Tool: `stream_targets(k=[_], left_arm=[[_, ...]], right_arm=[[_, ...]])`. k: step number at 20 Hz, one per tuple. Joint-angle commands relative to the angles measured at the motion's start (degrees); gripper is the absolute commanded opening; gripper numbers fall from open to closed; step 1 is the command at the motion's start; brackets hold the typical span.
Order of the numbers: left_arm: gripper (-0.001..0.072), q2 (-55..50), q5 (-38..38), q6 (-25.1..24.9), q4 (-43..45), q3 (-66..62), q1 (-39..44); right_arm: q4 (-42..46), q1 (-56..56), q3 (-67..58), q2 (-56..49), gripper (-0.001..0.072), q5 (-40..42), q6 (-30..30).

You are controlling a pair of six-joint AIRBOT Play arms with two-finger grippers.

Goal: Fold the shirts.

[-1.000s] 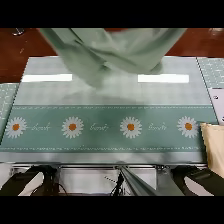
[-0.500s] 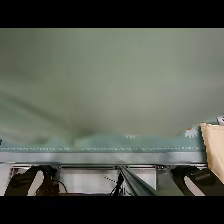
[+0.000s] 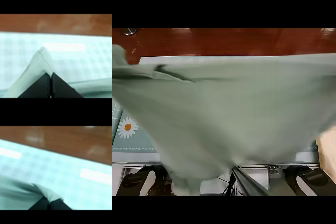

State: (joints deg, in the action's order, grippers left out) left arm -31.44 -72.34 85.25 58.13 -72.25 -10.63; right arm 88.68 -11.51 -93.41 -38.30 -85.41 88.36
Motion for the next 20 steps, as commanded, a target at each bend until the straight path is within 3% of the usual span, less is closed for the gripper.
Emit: stream_targets(k=[1, 4, 8, 14, 15, 16, 17, 20], left_arm=[[0.0025, -5.3, 10.0, -2.6, -3.8, 14.5, 1.7], [0.0025, -16.0, 17.2, -5.2, -3.8, 15.7, 5.6], [0.0025, -28.6, 24.7, -5.1, -3.8, 14.1, 8.7], [0.0031, -38.1, 24.8, -5.1, -4.2, 13.5, 10.4], [0.0109, -38.4, 24.7, -5.1, -4.2, 13.4, 10.8], [0.0366, -38.5, 23.6, -5.1, -4.2, 13.1, 11.0], [0.0701, -38.5, 20.4, -5.0, -3.7, 12.1, 10.6], [0.0701, -38.4, 2.3, -4.6, 8.3, 6.5, 5.6]], right_arm=[[3.7, 0.0, 8.8, -7.2, 0.0019, 5.3, 1.3], [4.9, 0.0, 8.8, -19.2, 0.0020, 9.4, 1.6], [2.1, 3.2, 8.8, -33.5, 0.0020, 14.6, 6.0], [-14.3, 10.6, 8.8, -43.7, 0.0020, 22.9, 6.1], [-16.9, 11.8, 8.8, -44.7, 0.0055, 23.3, 6.2], [-19.4, 13.2, 8.8, -45.3, 0.0341, 22.8, 6.3], [-20.6, 14.7, 8.8, -45.3, 0.0634, 21.1, 5.0], [-18.1, 21.9, 8.6, -43.5, 0.0627, 10.1, -1.7]])
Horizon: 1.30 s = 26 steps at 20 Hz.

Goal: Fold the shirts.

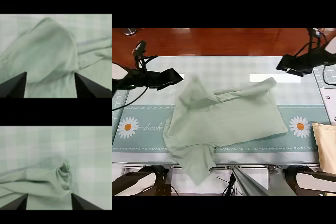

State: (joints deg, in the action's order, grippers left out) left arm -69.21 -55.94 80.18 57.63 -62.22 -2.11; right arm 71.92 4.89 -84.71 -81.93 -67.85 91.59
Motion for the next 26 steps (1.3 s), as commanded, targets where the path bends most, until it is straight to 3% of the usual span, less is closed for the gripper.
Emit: stream_targets(k=[1, 3, 5, 8, 12, 19, 26], left_arm=[[0.0700, -0.5, -20.8, 1.2, 13.0, -4.0, -5.6], [0.0700, 1.4, -29.4, 3.6, 18.1, 0.2, -12.3], [0.0700, 6.3, -28.5, 5.0, 16.1, 10.6, -18.1], [0.0700, 12.6, -27.3, 5.4, 14.9, 25.8, -23.4], [0.0700, 16.7, -27.7, 5.5, 13.3, 34.9, -23.9], [0.0700, 16.3, -27.9, 3.0, 8.8, 38.7, -22.5], [0.0700, 14.5, -20.0, 3.7, 3.2, 41.6, -14.3]], right_arm=[[1.4, 8.7, 0.0, 1.2, 0.0627, -12.2, -7.1], [4.2, 15.4, 4.6, 5.1, 0.0622, -14.7, -8.3], [-1.6, 21.7, 17.0, 11.6, 0.0622, -7.7, -8.4], [-8.3, 24.8, 36.8, 21.6, 0.0622, -1.8, -13.4], [-14.7, 22.4, 51.6, 30.1, 0.0621, 3.4, -16.3], [-15.8, 15.7, 53.3, 30.3, 0.0621, 3.9, -16.7], [-23.0, 15.6, 53.3, 30.3, 0.0622, 6.0, -16.2]])
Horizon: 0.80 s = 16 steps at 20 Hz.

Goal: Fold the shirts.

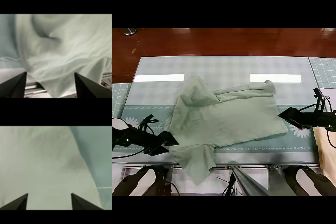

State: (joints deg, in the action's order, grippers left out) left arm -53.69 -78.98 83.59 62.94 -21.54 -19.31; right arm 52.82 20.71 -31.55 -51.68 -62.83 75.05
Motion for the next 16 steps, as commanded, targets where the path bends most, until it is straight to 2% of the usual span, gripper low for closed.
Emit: stream_targets(k=[1, 6, 7, 8, 9, 11, 13, 16], left_arm=[[0.0700, -1.7, 3.5, 0.6, -2.1, 0.9, 3.7], [0.0696, -4.6, 5.5, 0.7, -2.1, 1.3, 7.3], [0.0617, -4.7, 6.0, 0.7, -2.1, 1.3, 7.6], [0.0215, -4.7, 6.8, 0.6, -2.2, 1.3, 7.5], [0.0035, -4.7, 7.4, -0.2, -2.6, 1.0, 7.5], [0.0026, -4.7, 7.3, -2.7, -5.3, 0.3, 7.5], [0.0026, -4.7, 7.0, -5.0, -8.1, -1.4, 7.5], [0.0026, -4.7, 7.0, -4.9, -9.0, -4.0, 7.5]], right_arm=[[-4.9, -0.2, 0.1, 0.1, 0.0621, 1.4, 0.3], [-4.8, 3.0, -1.8, 0.1, 0.0621, 1.9, 0.7], [-4.3, 5.3, -2.8, 0.1, 0.0622, 1.2, 0.7], [-3.0, 8.2, -4.0, 0.1, 0.0621, 0.0, 0.7], [-0.5, 11.4, -4.9, 0.1, 0.0621, -1.1, 0.8], [7.8, 17.0, -4.9, 0.1, 0.0621, -2.9, 3.4], [17.5, 19.2, -3.5, 0.0, 0.0622, -5.9, 8.6], [20.1, 17.3, 0.6, -0.6, 0.0622, -8.2, 9.8]])
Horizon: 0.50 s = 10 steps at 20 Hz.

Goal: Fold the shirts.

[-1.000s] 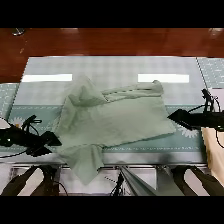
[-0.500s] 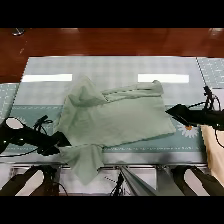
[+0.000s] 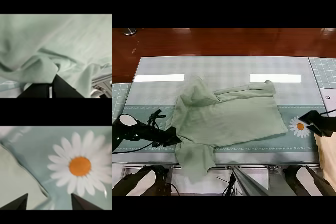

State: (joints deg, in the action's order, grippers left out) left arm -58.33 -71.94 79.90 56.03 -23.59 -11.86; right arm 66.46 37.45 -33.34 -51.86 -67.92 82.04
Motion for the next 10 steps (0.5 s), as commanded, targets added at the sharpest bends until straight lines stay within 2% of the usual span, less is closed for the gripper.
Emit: stream_targets(k=[1, 4, 10], left_arm=[[0.0026, 0.0, -0.3, -1.2, -2.1, -2.5, 0.1], [0.0026, 0.0, -0.5, -1.3, -2.1, -2.7, 0.1], [0.0026, 0.0, 0.0, -1.3, -2.1, -2.7, 0.1]], right_arm=[[6.1, -1.0, 3.0, -1.3, 0.0622, -3.5, 2.5], [4.3, -5.7, 2.9, -5.6, 0.0622, -4.2, 1.4], [-8.2, -14.6, 2.8, -12.7, 0.0622, 5.6, -0.9]])
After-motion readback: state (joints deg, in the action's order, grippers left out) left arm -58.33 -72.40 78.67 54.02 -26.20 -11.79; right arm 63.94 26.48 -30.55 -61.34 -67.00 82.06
